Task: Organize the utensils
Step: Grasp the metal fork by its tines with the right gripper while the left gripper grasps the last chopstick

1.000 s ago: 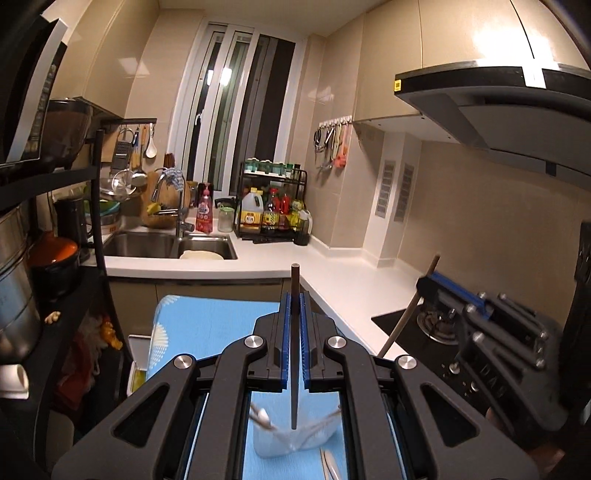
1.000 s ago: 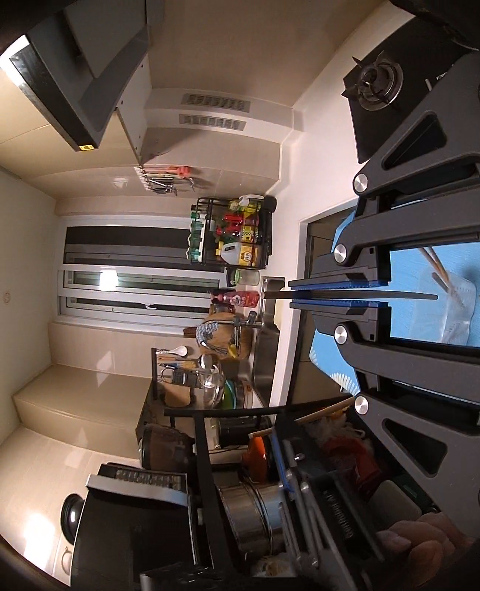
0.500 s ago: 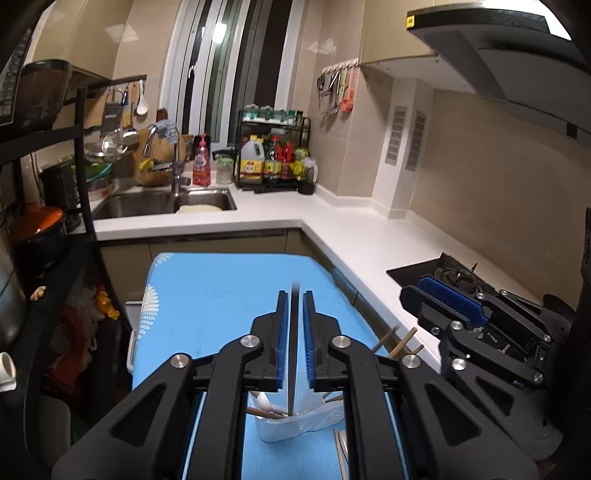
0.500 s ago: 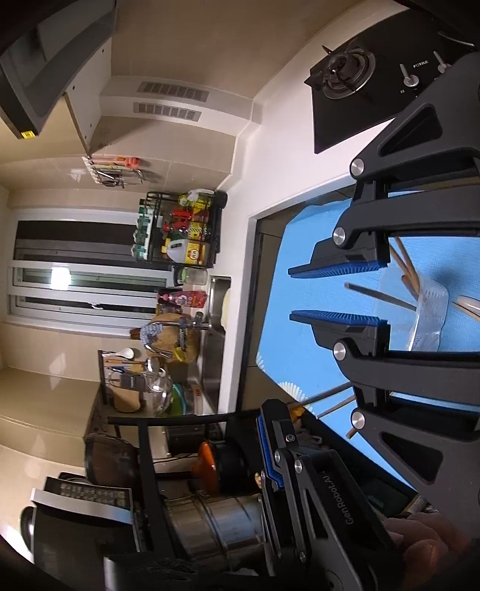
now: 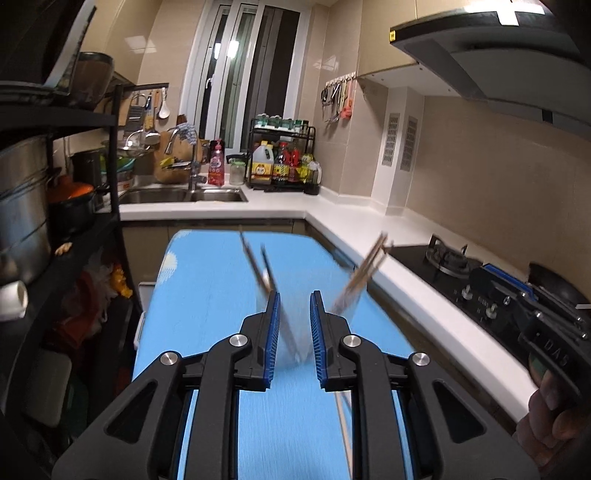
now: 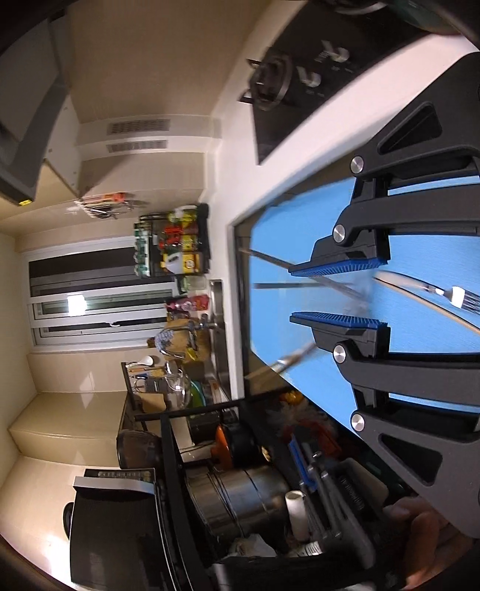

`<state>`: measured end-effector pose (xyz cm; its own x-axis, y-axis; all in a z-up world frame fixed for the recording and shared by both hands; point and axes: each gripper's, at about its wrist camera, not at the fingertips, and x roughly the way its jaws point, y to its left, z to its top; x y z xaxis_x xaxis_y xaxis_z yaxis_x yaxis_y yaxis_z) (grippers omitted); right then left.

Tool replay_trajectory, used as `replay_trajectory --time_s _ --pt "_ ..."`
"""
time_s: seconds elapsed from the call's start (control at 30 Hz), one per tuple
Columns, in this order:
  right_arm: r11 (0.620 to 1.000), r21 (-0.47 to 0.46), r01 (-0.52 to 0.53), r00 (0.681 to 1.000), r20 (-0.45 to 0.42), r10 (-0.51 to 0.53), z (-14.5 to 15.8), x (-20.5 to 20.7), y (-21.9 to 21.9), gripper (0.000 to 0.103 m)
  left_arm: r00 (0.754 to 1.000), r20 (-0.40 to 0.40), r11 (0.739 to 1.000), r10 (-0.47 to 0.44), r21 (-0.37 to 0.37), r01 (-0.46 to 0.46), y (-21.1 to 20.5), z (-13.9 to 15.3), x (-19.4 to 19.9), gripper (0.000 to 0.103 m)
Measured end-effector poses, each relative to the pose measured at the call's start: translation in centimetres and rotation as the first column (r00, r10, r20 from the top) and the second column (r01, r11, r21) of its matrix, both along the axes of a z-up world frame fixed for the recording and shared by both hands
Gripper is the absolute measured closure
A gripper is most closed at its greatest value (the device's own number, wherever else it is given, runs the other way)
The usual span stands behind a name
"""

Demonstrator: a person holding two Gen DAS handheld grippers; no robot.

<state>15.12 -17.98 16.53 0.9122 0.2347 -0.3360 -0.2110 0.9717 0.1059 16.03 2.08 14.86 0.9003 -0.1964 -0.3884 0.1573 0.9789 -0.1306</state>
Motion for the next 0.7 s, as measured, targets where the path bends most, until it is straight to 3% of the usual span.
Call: replay_trajectory --time_s 0.13,0.3,0.5,0.7 --pt "0.998 0.061 0.023 0.996 -0.087 -0.018 -5.4 -2.4 -0.6 0.082 0.997 -0.076 1.0 0.018 0.0 -0.018 -1.1 -6.4 -3.7 0.086" --pt "0.998 0.043 0.036 0.98 -0.199 -0.026 -11.6 -5.0 -0.4 0.081 0.988 -0.153 1.0 0.022 0.024 -0.019 -2.0 -11.9 -6.9 0.086" --pt "0.997 0.052 0.052 0.964 -0.265 -0.036 -15.3 -6.2 -1.0 0.09 0.982 -0.182 0.998 0.049 0.042 -0.042 -2.0 -14.7 -9.1 0.086" --pt "0.996 0.047 0.07 0.954 -0.294 -0.053 -17.1 -6.1 -1.5 0.087 0.978 -0.194 0.994 0.081 0.086 -0.066 -2.4 -17.2 -10.6 0.086"
